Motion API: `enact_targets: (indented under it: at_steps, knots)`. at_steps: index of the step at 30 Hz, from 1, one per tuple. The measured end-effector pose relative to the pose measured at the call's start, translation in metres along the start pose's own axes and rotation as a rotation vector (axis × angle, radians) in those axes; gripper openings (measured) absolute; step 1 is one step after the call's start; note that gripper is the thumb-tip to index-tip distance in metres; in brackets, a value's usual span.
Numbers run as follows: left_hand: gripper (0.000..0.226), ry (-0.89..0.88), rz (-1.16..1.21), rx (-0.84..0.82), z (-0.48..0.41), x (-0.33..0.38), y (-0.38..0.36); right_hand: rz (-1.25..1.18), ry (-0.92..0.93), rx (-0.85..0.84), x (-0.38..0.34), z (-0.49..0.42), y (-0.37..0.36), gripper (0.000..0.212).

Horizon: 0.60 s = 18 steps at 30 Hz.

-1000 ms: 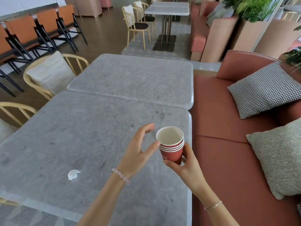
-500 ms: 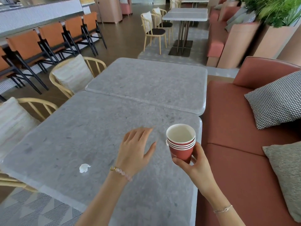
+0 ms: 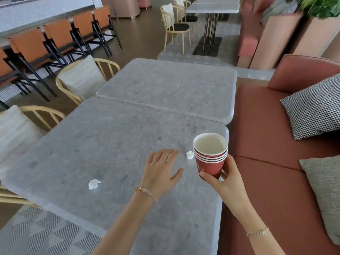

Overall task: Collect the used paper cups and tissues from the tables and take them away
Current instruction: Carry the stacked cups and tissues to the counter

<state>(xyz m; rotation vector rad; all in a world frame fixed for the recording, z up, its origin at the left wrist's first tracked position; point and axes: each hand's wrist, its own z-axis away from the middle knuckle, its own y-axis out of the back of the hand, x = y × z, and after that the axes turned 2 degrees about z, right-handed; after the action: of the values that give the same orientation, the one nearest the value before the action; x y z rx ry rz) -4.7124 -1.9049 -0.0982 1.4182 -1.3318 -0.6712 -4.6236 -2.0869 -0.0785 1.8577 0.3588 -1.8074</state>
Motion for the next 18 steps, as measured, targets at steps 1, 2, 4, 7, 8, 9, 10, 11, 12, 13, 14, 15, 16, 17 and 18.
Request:
enact_targets:
  at_steps: [1, 2, 4, 7, 8, 9, 10, 11, 12, 13, 14, 15, 16, 17, 18]
  knots:
    - [0.048, 0.003, 0.008, -0.028, -0.003, -0.001, -0.006, -0.003, -0.007, 0.007, 0.000, -0.001, 0.001, 0.064]
    - [0.049, 0.009, 0.013, -0.063, -0.006, -0.002, -0.013, -0.005, -0.013, 0.012, 0.000, -0.001, 0.002, 0.064]
    - [0.050, 0.021, 0.015, -0.123, -0.013, -0.007, -0.028, -0.006, -0.027, 0.019, 0.000, -0.004, 0.004, 0.065]
    - [0.052, 0.046, 0.020, -0.228, -0.027, -0.013, -0.049, -0.011, -0.049, 0.047, 0.000, -0.008, 0.006, 0.065]
    - [0.055, 0.054, 0.017, -0.270, -0.032, -0.015, -0.056, -0.011, -0.056, 0.057, 0.000, -0.010, 0.007, 0.066]
    - [0.056, 0.056, 0.009, -0.295, -0.037, -0.018, -0.063, -0.008, -0.062, 0.064, 0.001, -0.012, 0.007, 0.066]
    - [0.057, 0.057, 0.007, -0.317, -0.042, -0.019, -0.069, -0.005, -0.069, 0.071, 0.002, -0.014, 0.006, 0.066]
    - [0.058, 0.061, 0.015, -0.341, -0.048, -0.021, -0.075, -0.003, -0.079, 0.080, 0.003, -0.016, 0.006, 0.066]
    - [0.058, 0.063, 0.032, -0.359, -0.053, -0.023, -0.080, -0.004, -0.087, 0.090, 0.003, -0.018, 0.006, 0.065]
    - [0.058, 0.061, 0.048, -0.375, -0.058, -0.024, -0.085, -0.003, -0.094, 0.099, 0.004, -0.020, 0.005, 0.065]
    - [0.058, 0.053, 0.060, -0.395, -0.062, -0.025, -0.090, -0.002, -0.100, 0.104, 0.005, -0.022, 0.005, 0.064]
    - [0.058, 0.045, 0.067, -0.420, -0.066, -0.027, -0.096, 0.001, -0.106, 0.107, 0.006, -0.025, 0.005, 0.064]
    - [0.057, 0.033, 0.071, -0.443, -0.069, -0.029, -0.101, 0.004, -0.113, 0.110, 0.008, -0.027, 0.004, 0.064]
    - [0.057, 0.021, 0.075, -0.465, -0.072, -0.030, -0.106, 0.006, -0.122, 0.113, 0.009, -0.029, 0.003, 0.065]
    - [0.057, 0.008, 0.083, -0.483, -0.074, -0.030, -0.110, 0.007, -0.131, 0.116, 0.010, -0.032, 0.003, 0.066]
